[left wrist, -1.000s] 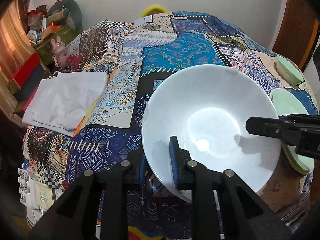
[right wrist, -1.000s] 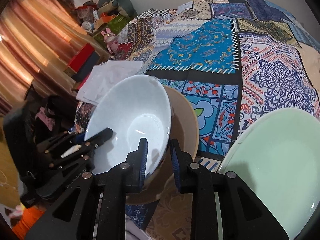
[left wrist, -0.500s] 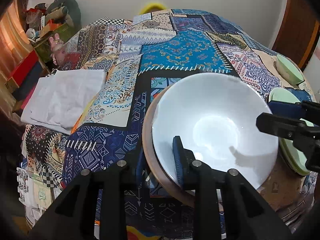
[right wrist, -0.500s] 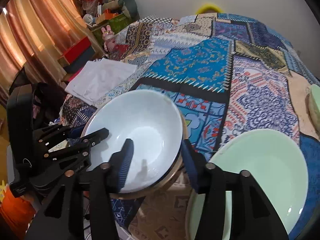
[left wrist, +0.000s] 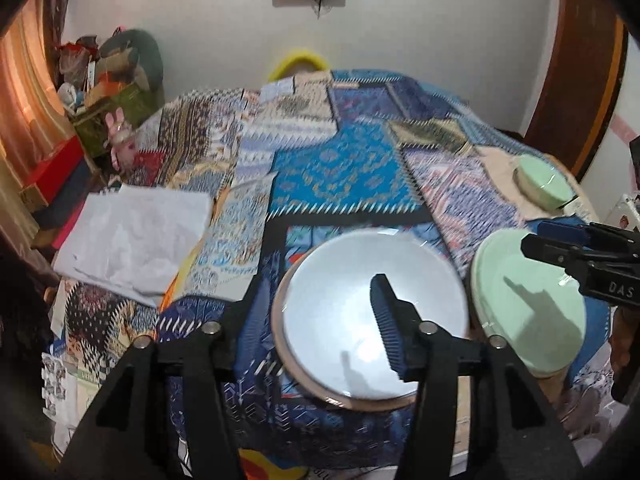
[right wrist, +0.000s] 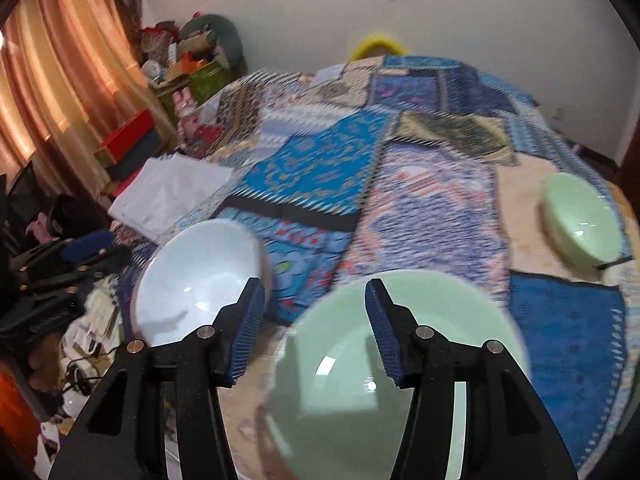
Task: Organize plates and bowls
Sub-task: 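Move both grippers to the rim of the small mint green bowl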
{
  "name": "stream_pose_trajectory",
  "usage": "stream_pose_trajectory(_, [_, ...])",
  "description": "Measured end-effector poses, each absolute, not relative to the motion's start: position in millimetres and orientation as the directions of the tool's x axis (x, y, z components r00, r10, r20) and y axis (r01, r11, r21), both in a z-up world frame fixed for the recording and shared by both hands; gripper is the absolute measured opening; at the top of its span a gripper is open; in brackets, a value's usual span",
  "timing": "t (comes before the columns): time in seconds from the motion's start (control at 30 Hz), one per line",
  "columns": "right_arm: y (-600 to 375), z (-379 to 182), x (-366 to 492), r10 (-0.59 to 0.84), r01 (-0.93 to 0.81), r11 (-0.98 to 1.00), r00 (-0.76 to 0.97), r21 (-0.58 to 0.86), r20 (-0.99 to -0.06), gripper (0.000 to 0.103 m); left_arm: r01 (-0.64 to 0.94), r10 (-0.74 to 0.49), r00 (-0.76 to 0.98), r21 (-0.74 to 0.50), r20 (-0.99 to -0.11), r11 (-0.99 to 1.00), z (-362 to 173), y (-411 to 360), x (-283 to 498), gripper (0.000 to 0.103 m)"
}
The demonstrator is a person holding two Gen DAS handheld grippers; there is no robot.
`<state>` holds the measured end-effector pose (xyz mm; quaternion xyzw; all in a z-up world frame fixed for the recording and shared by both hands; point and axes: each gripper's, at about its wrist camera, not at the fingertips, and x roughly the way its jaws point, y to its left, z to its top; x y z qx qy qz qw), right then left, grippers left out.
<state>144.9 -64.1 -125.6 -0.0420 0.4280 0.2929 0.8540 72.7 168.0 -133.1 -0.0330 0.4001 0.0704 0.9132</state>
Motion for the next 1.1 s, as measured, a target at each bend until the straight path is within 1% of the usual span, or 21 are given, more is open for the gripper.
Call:
stream_pose_trajectory(0.07, [-83.0,-116.7,148.5,0.45,-0.511,0.843,0.494,0.17,-0.744,0.051,-0.137,0.096,0.687,0.001,-0.72,0.991,-121.5,157.3,75.6,0.059])
stream_pose_trajectory(0.1, [-93.9,-112.1,149.6,0.442,-0.497,0.852,0.513,0.164,-0.736,0.054,-0.131,0.093,0.692,0.003,-0.716,0.991,-117.9,153.5,77.2,0.06])
stream_pose_trajectory(0.2, [-124.9,-98.7,153.9,0.406,-0.451,0.882,0.576,0.138,-0.71,0.061,-0.107,0.074,0.704,-0.002,-0.706,0.994,-105.3,137.8,85.0,0.062])
stream_pose_trajectory(0.3, [-153.3,-89.8,160.7,0.364,-0.402,0.908,0.616,0.118,-0.699,0.062,-0.074,0.042,0.715,-0.015,-0.698,0.997,-95.7,121.5,95.3,0.064])
stream_pose_trajectory(0.4, [-179.7,-85.8,169.2,0.333,-0.355,0.927,0.636,0.12,-0.696,0.063,-0.05,0.036,0.726,-0.001,-0.686,0.999,-89.5,104.2,107.0,0.066])
stream_pose_trajectory(0.63, [-226.6,-95.8,195.3,0.248,-0.259,0.961,0.659,0.096,-0.71,0.063,0.028,0.004,0.72,0.035,-0.694,0.999,-87.3,60.3,147.2,0.068])
stream_pose_trajectory(0.87, [-261.2,-119.7,232.0,0.183,-0.176,0.981,0.671,0.085,-0.719,0.063,0.1,-0.045,0.688,0.034,-0.724,0.994,-97.9,15.5,198.1,0.068])
stream_pose_trajectory(0.97, [-276.1,-132.9,254.4,0.164,-0.141,0.986,0.658,0.094,-0.735,0.063,0.108,-0.053,0.691,0.031,-0.721,0.994,-102.4,0.8,217.3,0.068])
stream_pose_trajectory(1.03, [-284.2,-139.6,264.3,0.161,-0.122,0.987,0.651,0.107,-0.742,0.06,0.125,-0.074,0.685,0.016,-0.724,0.992,-106.3,-6.1,228.3,0.068])
stream_pose_trajectory(1.1, [-292.5,-148.6,277.4,0.183,-0.107,0.983,0.624,0.149,-0.76,0.051,0.137,-0.092,0.677,0.002,-0.73,0.991,-110.8,-12.9,241.0,0.068])
